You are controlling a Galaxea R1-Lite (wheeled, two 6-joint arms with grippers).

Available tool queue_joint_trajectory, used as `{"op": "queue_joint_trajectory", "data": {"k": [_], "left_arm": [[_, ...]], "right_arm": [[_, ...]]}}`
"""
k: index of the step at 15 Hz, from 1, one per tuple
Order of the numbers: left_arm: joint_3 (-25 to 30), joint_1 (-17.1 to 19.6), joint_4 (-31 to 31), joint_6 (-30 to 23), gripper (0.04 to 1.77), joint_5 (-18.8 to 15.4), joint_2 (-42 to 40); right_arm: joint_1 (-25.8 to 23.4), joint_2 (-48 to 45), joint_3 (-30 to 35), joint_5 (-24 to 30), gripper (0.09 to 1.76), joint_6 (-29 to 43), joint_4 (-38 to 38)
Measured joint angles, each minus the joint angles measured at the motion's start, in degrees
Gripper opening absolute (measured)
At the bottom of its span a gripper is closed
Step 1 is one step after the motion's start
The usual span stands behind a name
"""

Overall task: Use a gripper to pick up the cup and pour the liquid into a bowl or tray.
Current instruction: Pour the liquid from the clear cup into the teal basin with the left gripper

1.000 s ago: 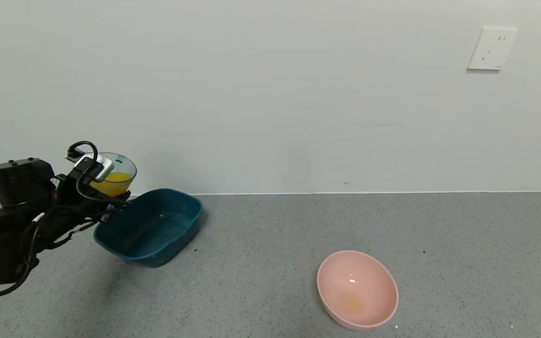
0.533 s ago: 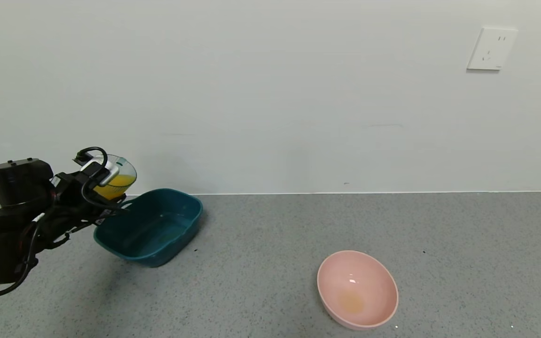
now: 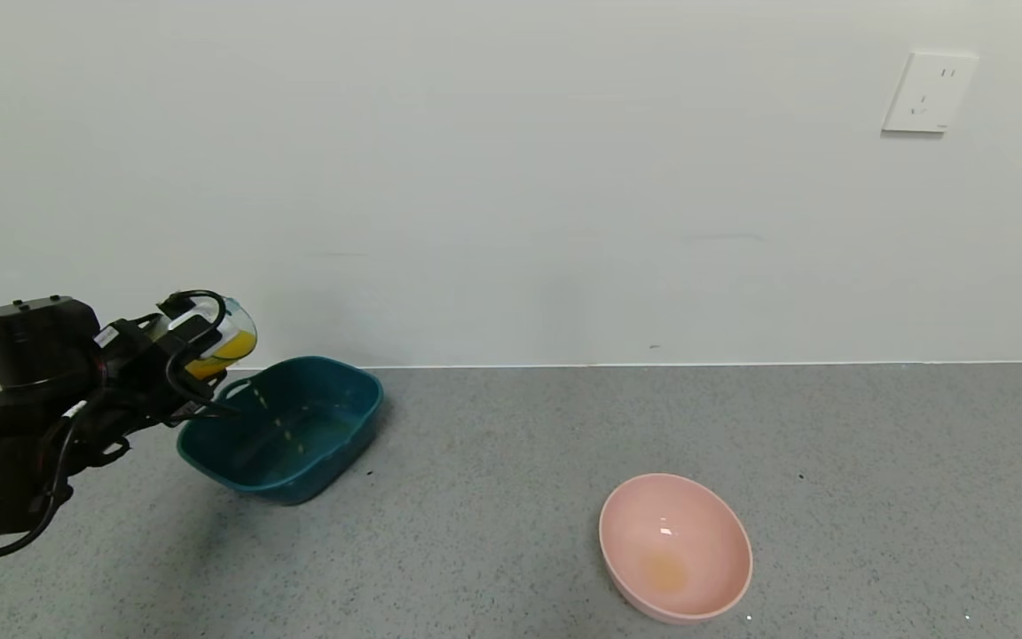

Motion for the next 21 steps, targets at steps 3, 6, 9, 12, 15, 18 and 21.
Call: {"op": "queue_joint_trajectory", "data": {"k": [3, 6, 9, 12, 15, 18, 21], "left_arm": [[-0.2, 0.0, 0.0, 3.5, 1.28, 0.6, 0.1], [-0.3, -0.1, 0.0, 5.9, 1.28, 0.7, 0.2], [-0.8, -0.1, 0.1, 7.9, 1.28, 0.8, 0.5], [-1.1, -0.2, 0.0, 10.5, 1.28, 1.6, 0.7], [-1.5, -0.3, 0.0, 13.0, 1.28, 2.1, 0.7], [-1.5, -0.4, -0.1, 15.3, 1.28, 2.2, 0.7], [-1.2, -0.1, -0.1, 17.9, 1.28, 2.8, 0.5]], "right_arm": [[0.0, 0.0, 0.0, 0.0, 1.71, 0.0, 0.0], [0.0, 0.0, 0.0, 0.0, 1.71, 0.0, 0.0], [0.0, 0.0, 0.0, 0.0, 1.71, 0.0, 0.0], [0.0, 0.0, 0.0, 0.0, 1.71, 0.0, 0.0], [0.0, 0.0, 0.0, 0.0, 1.71, 0.0, 0.0], [0.0, 0.0, 0.0, 0.0, 1.71, 0.0, 0.0], [0.0, 0.0, 0.0, 0.0, 1.71, 0.0, 0.0]]}}
